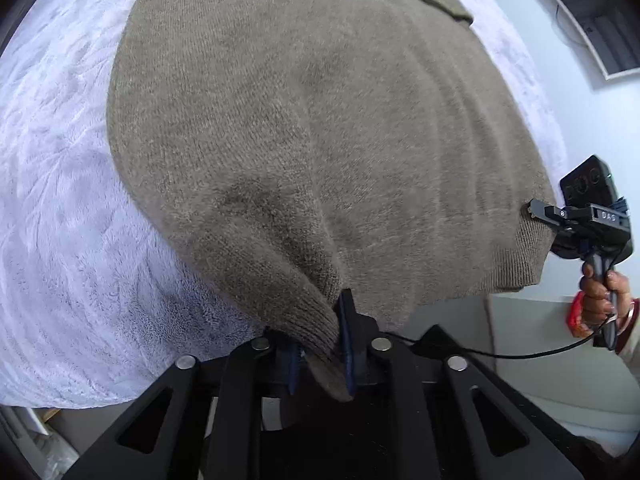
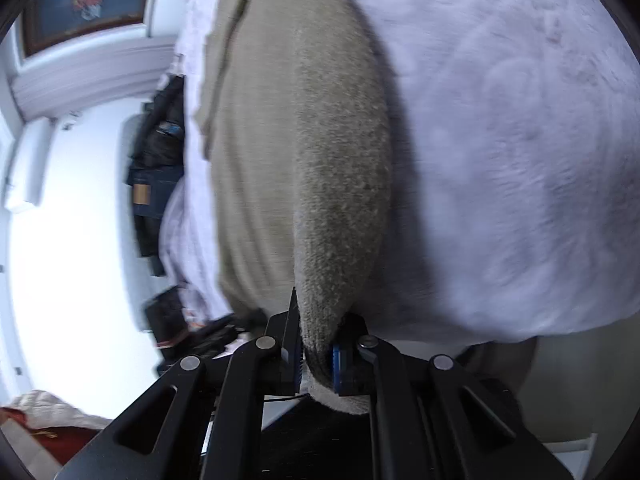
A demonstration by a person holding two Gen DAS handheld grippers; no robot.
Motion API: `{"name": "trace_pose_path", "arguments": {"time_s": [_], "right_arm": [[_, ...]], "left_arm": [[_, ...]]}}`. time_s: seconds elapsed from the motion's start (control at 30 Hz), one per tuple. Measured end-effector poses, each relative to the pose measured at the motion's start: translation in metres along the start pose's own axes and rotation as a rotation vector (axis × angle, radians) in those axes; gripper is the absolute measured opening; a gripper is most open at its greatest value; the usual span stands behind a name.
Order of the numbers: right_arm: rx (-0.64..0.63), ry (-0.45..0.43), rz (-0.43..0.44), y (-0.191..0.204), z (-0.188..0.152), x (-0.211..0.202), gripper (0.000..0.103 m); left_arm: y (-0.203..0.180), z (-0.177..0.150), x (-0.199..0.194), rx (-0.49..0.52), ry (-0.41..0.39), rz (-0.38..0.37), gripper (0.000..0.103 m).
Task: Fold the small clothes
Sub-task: 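Grasp the sweater hem with the right tool while the left tool grasps the hem too, then lift the hem with both tools and fold it over toward the collar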
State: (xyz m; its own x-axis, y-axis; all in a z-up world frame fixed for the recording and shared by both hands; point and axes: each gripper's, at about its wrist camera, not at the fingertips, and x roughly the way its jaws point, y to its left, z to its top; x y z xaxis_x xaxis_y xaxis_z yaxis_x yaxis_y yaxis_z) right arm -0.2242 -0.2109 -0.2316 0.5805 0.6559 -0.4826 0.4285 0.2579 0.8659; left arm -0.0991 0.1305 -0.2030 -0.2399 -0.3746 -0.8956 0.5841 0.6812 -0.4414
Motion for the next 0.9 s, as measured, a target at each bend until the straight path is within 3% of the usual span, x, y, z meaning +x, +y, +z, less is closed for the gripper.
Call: {"name": "trace_pose_path", "arguments": {"time_s": [0.13, 0.23, 0.5, 0.7, 0.9], "right_arm": [[-0.009, -0.002, 0.169, 0.023, 0.008, -0.001, 0.011], [-0.019, -0.019, 0.265, 0.042, 0.023, -0.005, 0.011], [-0.066, -0.077, 0.442, 0.104, 0.096, -0.01, 0.011], [-0.169, -0.07, 0.433, 0.151, 0.184, -0.006, 0.011], [-0.134, -0.094, 0.387, 0.161, 0.284, 0.021, 0.011]], "left_arm": [[0.008, 0.012, -0.034, -0.072, -0.07, -0.101, 0.017], [0.013, 0.03, -0.061, -0.132, -0.145, -0.13, 0.017], [0.018, 0.114, -0.115, -0.115, -0.351, -0.087, 0.017], [0.029, 0.199, -0.126, -0.143, -0.469, -0.026, 0.017], [0.055, 0.294, -0.098, -0.166, -0.491, 0.113, 0.017]]}}
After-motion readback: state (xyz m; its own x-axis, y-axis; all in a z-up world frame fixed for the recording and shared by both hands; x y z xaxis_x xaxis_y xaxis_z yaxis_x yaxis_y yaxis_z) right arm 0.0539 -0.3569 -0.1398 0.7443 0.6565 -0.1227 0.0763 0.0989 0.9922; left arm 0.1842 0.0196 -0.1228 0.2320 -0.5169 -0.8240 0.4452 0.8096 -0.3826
